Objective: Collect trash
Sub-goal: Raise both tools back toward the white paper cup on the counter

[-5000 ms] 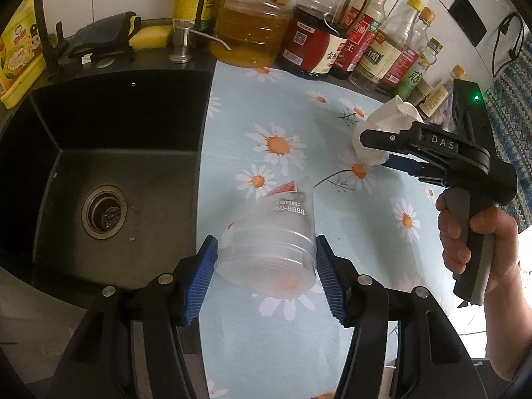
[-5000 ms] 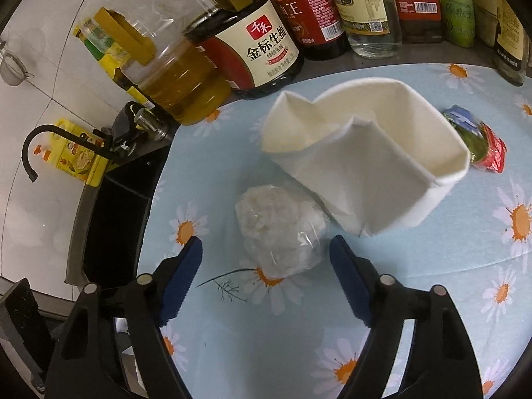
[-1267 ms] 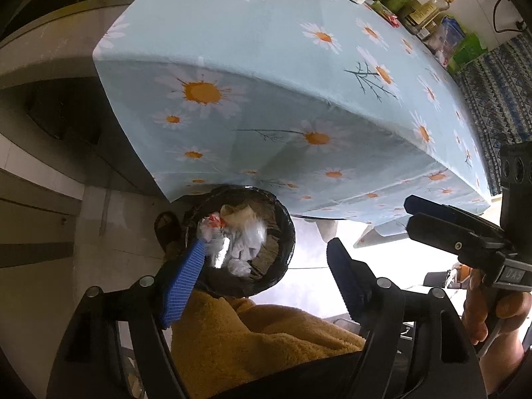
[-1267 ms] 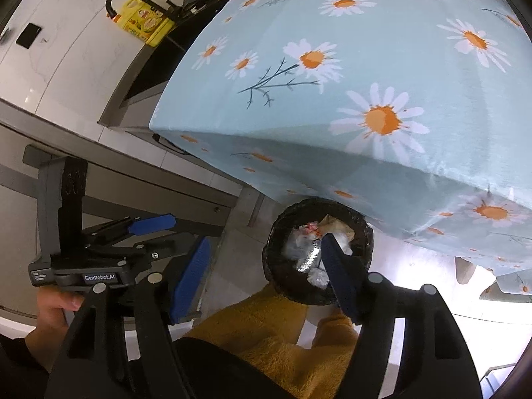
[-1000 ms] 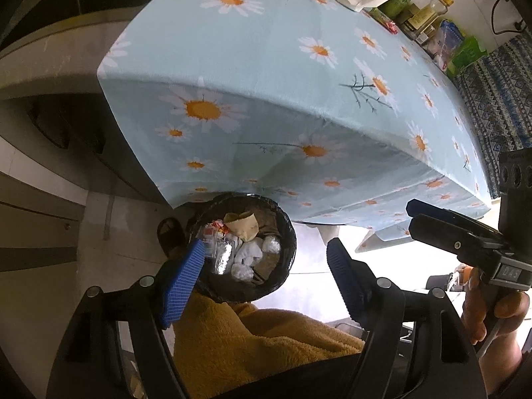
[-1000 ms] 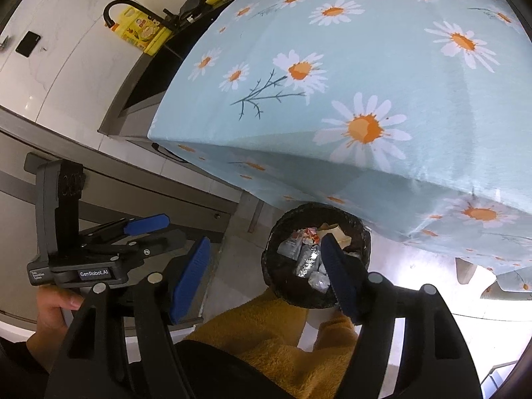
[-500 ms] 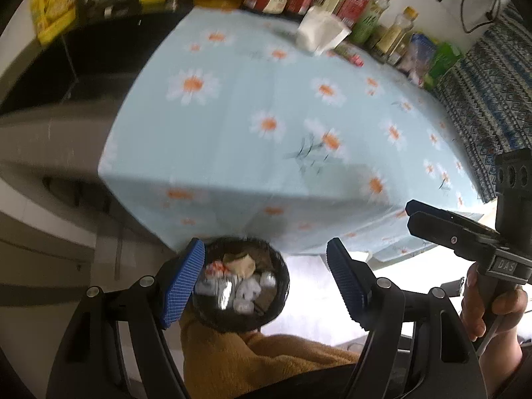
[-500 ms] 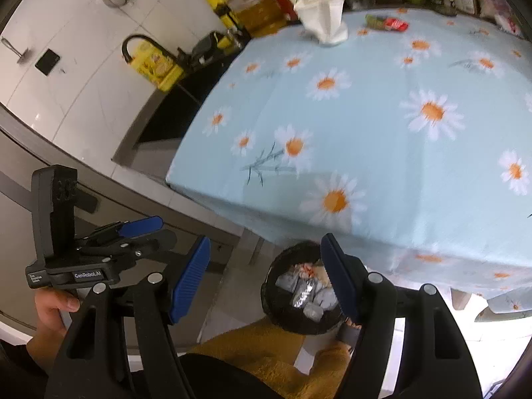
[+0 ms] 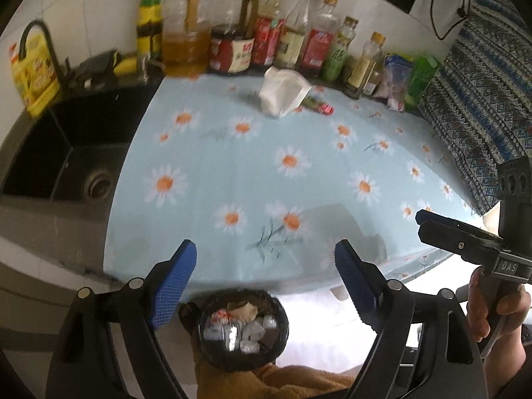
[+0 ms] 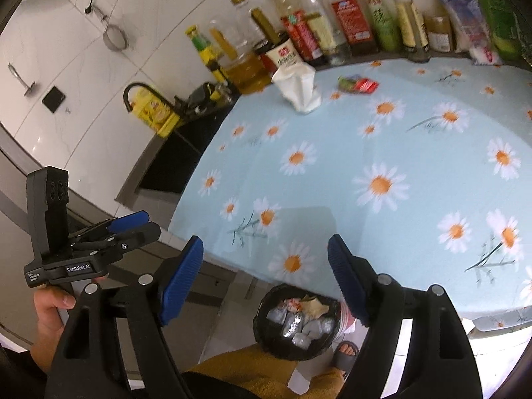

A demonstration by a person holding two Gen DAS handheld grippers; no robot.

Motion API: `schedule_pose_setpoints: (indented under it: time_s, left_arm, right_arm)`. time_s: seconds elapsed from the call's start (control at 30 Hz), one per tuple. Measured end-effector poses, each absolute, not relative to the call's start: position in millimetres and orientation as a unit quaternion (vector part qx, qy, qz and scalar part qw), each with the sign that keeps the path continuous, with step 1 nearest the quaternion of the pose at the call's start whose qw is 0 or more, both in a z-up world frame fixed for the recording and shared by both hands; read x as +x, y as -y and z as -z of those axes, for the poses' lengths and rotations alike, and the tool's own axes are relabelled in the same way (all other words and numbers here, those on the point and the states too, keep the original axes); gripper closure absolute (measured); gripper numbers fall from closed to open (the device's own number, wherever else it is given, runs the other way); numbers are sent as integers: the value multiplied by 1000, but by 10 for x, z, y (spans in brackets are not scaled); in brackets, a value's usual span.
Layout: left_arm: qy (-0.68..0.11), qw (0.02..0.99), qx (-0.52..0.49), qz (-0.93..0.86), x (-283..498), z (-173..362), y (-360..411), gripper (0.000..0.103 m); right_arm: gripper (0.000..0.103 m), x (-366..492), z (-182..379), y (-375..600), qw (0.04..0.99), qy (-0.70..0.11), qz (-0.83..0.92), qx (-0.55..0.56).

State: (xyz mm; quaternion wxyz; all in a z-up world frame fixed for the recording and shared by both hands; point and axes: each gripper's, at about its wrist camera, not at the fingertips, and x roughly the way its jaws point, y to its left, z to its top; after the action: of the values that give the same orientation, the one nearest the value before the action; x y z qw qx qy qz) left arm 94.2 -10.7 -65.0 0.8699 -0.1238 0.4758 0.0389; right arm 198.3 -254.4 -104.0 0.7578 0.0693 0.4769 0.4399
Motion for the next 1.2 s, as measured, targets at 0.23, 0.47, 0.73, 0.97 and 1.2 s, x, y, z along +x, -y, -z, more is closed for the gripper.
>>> schedule_pose_setpoints:
  time_s: [0.23, 0.47, 0.73, 0.97, 1.2]
  left_arm:
    - [-455, 886, -91, -25, 1348, 420, 219, 14]
    - [-447, 893, -56, 3, 1874, 412, 286, 7]
    - [-463, 885, -53, 15, 2581, 590, 164, 7]
    - [-478, 877, -36, 31, 3084, 747, 182, 7]
    - [-488, 873, 20, 18, 3531, 961, 210, 7]
  right_arm:
    - [18, 2257, 866, 2687, 777, -461, -422, 73]
    - [9, 2515, 823, 2783, 796, -452, -391, 95]
    - [9, 2772, 816, 2813, 810, -449, -360, 117]
    - [9, 2934, 861, 2824, 814, -451, -339, 139]
    - [9, 3069, 970, 2807, 815, -459, -318, 156]
